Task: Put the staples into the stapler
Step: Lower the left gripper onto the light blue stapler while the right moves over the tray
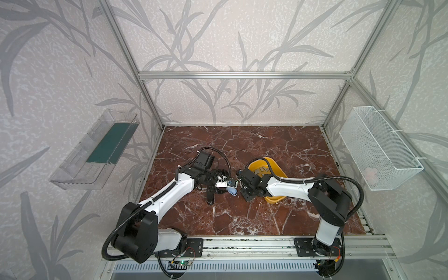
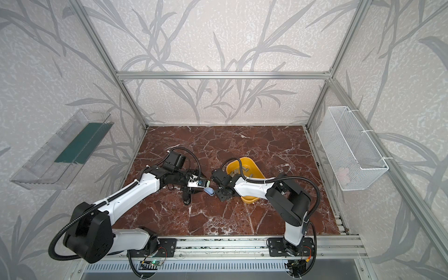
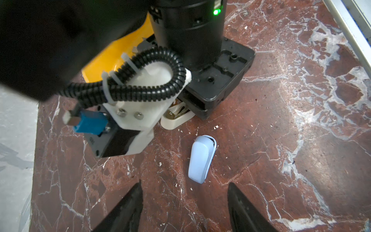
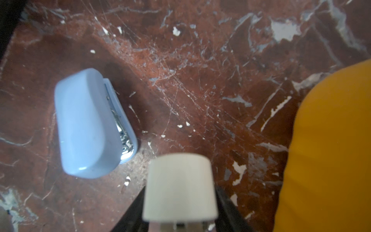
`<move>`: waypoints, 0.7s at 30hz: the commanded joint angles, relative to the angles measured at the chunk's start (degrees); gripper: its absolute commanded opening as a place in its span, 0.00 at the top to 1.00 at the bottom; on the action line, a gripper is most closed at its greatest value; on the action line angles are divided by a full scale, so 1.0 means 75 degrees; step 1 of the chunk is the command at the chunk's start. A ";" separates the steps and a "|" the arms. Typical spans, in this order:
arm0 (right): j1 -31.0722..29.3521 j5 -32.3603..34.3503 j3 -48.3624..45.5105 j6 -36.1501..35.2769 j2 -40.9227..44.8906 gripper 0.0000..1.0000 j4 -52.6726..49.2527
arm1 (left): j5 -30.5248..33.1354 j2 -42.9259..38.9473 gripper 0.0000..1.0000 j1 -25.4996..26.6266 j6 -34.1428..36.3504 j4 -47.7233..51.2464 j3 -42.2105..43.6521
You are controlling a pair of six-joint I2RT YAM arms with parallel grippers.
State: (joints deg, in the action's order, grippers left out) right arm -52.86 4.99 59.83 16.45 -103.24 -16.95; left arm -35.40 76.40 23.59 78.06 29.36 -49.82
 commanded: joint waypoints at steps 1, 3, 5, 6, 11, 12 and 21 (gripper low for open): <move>0.0030 -0.0036 -0.0221 -0.0003 0.0596 0.44 0.0081 | 0.0124 0.0084 0.32 0.0056 0.0300 0.0416 -0.0275; 0.0032 -0.0322 -0.0432 -0.0117 0.1039 0.43 0.0366 | 0.0214 0.0125 0.32 0.0099 0.0334 0.0449 -0.0270; 0.0029 -0.0519 -0.0707 -0.0148 0.1549 0.43 0.0659 | 0.0290 0.0163 0.32 0.0162 0.0384 0.0464 -0.0258; 0.0037 -0.0570 -0.0917 -0.0176 0.1889 0.42 0.0855 | 0.0312 0.0184 0.32 0.0192 0.0396 0.0484 -0.0277; 0.0041 -0.0489 -0.1976 -0.0356 0.3611 0.41 0.1892 | 0.0480 0.0376 0.33 0.0349 0.0467 0.0718 -0.0390; 0.0040 -0.0403 -0.2190 -0.0382 0.3966 0.40 0.2038 | 0.0517 0.0404 0.33 0.0372 0.0475 0.0733 -0.0397; 0.0318 0.1343 -0.3753 -0.0162 0.6709 0.32 0.2645 | 0.0350 0.0481 0.36 0.0677 0.0365 0.0769 -0.0494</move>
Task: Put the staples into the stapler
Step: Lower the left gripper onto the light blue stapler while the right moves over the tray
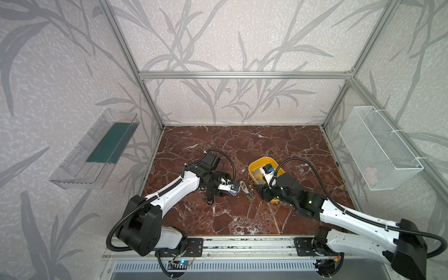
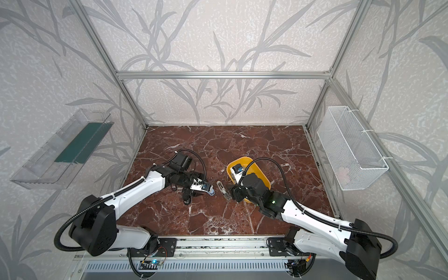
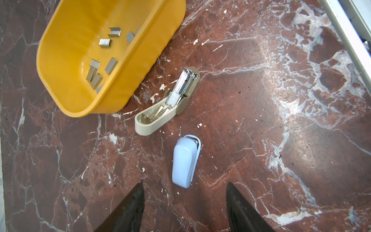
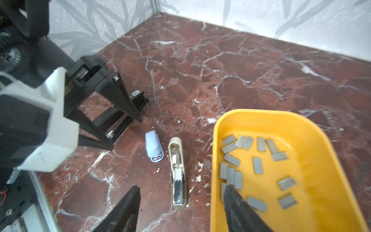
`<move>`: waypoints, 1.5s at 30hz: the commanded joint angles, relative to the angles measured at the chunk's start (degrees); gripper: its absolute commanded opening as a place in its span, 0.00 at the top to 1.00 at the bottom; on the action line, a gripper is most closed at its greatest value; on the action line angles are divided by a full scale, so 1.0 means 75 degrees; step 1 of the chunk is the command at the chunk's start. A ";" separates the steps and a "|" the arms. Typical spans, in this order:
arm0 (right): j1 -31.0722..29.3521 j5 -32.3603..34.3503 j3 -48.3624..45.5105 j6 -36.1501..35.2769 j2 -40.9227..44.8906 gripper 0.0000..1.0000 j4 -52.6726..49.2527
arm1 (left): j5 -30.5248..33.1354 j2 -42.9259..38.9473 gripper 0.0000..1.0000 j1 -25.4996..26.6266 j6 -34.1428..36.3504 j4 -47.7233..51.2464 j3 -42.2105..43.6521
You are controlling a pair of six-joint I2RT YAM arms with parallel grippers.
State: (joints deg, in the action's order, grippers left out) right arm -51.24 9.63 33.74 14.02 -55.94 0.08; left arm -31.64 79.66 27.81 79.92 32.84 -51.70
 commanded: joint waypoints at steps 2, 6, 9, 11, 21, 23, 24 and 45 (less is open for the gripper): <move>0.0106 0.0942 -0.0490 0.0239 0.0729 0.32 0.0492 | -0.0141 0.0110 0.37 0.0210 0.0114 0.0321 -0.0256; 0.0106 0.0616 -0.0669 0.0273 0.1358 0.34 0.0637 | -0.0033 0.0340 0.37 0.0397 0.0092 0.0426 -0.0315; 0.0083 0.1284 -0.0879 0.1656 0.1852 0.33 0.0667 | -0.0096 0.0467 0.37 0.0418 0.0062 0.0414 -0.0335; 0.0082 0.1638 -0.1196 0.2762 0.2020 0.26 0.0898 | -0.0232 0.0560 0.38 0.0425 -0.0067 0.0400 -0.0409; 0.0030 -0.0265 -0.0608 0.5680 0.0730 0.27 0.0403 | 0.0537 0.1984 0.46 0.0431 -0.0211 0.0713 -0.1107; -0.0028 -0.0544 -0.0503 0.5938 0.0568 0.27 0.0312 | 0.0636 0.2245 0.47 0.0440 -0.0339 0.0764 -0.1341; -0.0052 -0.0650 -0.0401 0.5982 0.0538 0.27 0.0196 | 0.0686 0.2347 0.47 0.0431 -0.0502 0.0732 -0.1490; -0.1461 -0.0347 0.0172 0.5368 0.1523 0.28 -0.0357 | 0.0328 0.2981 0.61 0.0417 -0.0135 0.1256 -0.1818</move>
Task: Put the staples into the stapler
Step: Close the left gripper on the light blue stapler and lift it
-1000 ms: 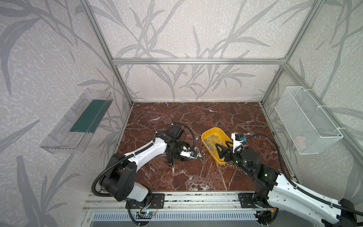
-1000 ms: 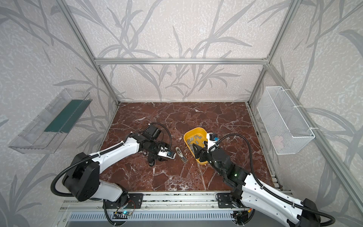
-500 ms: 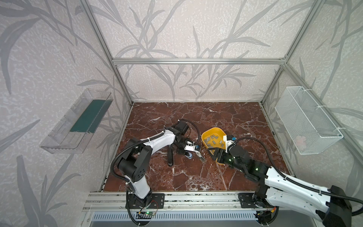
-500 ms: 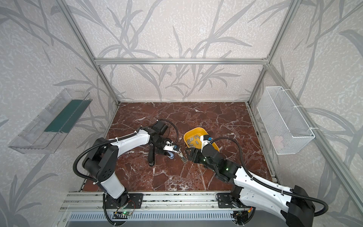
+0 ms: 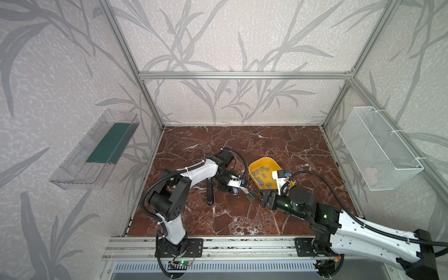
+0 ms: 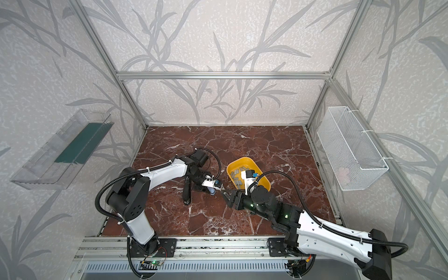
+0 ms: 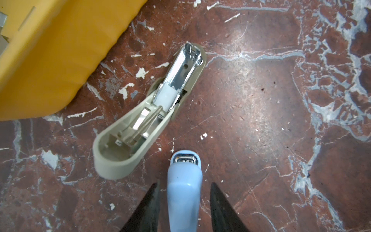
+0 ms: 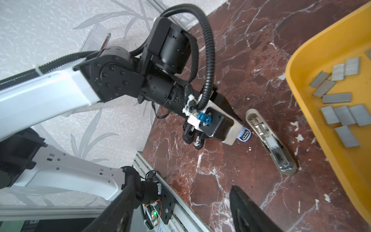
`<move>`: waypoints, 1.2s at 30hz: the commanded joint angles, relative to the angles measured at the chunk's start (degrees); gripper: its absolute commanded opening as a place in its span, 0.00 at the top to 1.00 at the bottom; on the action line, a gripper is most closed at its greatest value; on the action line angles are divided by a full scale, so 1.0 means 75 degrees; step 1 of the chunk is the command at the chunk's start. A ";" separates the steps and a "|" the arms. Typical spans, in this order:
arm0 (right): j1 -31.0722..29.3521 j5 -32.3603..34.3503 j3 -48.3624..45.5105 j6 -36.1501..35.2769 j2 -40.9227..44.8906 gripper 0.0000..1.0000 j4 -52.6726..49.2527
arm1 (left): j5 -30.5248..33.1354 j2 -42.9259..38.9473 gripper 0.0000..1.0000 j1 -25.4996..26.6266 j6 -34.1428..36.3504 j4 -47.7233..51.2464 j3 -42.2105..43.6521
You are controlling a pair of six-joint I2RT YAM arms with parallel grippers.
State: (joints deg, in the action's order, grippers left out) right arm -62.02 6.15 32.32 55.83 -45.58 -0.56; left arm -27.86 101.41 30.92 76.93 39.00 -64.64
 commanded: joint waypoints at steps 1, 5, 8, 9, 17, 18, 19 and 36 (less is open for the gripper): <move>-0.0040 0.0071 0.0318 -0.0313 0.0286 0.29 -0.0144 | -0.0176 0.0088 0.62 0.0004 0.0272 0.0486 -0.0131; -0.0039 0.0764 -0.0670 -0.0427 0.0677 0.13 0.1052 | -0.0197 0.0120 0.75 0.0003 0.0267 0.0658 -0.0276; 0.0138 0.1160 -0.0217 -0.1166 0.0665 0.11 0.0287 | -0.0206 0.0137 0.83 0.0042 0.0276 0.0811 -0.0343; 0.0140 0.1307 -0.0124 -0.1440 0.0664 0.12 0.0160 | -0.0197 0.0153 0.83 0.0059 0.0278 0.0813 -0.0346; 0.0145 0.2120 -0.1183 -0.2463 0.1102 0.08 0.1514 | -0.0281 0.0268 0.64 0.0086 0.0231 0.0823 -0.0340; 0.0137 0.2193 -0.1211 -0.2527 0.1149 0.07 0.1525 | -0.0273 0.0297 0.63 0.0106 0.0243 0.0814 -0.0328; 0.0136 0.2253 -0.1245 -0.2534 0.1202 0.07 0.1540 | -0.0251 0.0336 0.63 0.0144 0.0231 0.0813 -0.0324; 0.0224 0.2441 -0.1206 -0.2921 0.1096 0.04 0.1338 | -0.0090 0.0454 1.00 0.0233 -0.0082 0.1138 -0.0802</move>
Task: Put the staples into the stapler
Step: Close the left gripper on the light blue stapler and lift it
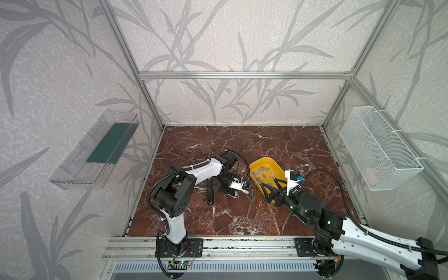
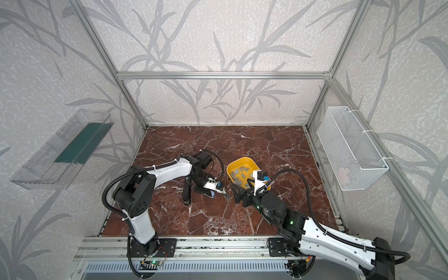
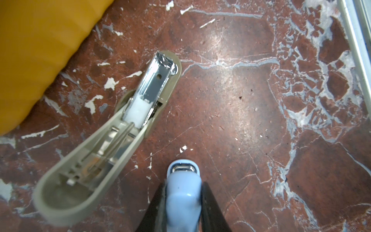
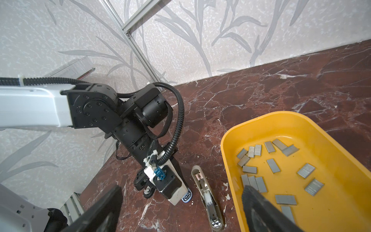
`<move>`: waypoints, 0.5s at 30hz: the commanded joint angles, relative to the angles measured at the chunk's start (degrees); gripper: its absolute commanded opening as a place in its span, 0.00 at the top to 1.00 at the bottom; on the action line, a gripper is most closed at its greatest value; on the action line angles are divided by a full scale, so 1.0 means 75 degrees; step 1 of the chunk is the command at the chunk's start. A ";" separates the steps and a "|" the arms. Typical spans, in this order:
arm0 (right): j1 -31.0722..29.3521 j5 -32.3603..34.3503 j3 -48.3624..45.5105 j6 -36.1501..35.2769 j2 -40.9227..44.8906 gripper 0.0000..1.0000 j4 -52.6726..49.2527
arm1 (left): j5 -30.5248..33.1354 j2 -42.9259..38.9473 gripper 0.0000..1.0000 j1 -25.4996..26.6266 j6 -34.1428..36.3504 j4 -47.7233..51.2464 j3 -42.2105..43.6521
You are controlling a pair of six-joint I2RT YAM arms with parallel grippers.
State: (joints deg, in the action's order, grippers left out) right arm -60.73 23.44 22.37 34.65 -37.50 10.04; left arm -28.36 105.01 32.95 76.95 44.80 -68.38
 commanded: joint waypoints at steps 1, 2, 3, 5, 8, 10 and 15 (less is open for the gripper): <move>0.0084 0.0135 0.0145 -0.0106 0.0019 0.02 -0.0142 | -0.0045 -0.0123 1.00 -0.0094 -0.0121 0.0432 -0.0375; 0.0103 0.0107 0.0158 -0.0151 0.0021 0.01 -0.0201 | -0.0033 -0.0234 1.00 -0.0161 -0.0085 0.0578 -0.0468; 0.0143 0.0035 0.0169 -0.0313 0.0035 0.01 -0.0223 | 0.0014 -0.0342 1.00 -0.0229 -0.0033 0.0736 -0.0555; 0.0186 -0.0164 0.0198 -0.0754 0.0094 0.01 -0.0324 | 0.0228 -0.0722 1.00 -0.0386 0.0026 0.0832 -0.0590; 0.0190 -0.0199 0.0188 -0.1185 0.0176 0.01 -0.0373 | 0.0331 -0.1482 1.00 -0.0530 0.0047 0.0492 -0.0347; 0.0188 -0.0262 0.0170 -0.1490 0.0173 0.01 -0.0292 | 0.0360 -0.1972 1.00 -0.0537 0.0050 0.0183 -0.0170; 0.0188 0.0165 0.0040 -0.2017 -0.0292 0.01 0.0255 | 0.0178 -0.3073 1.00 -0.0533 -0.0029 -0.0974 0.0556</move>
State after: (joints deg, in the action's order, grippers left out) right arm -59.55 22.35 22.39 23.62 -38.13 8.29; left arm -25.87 84.84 28.75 76.36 41.65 -67.48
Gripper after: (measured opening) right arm 0.991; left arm 0.246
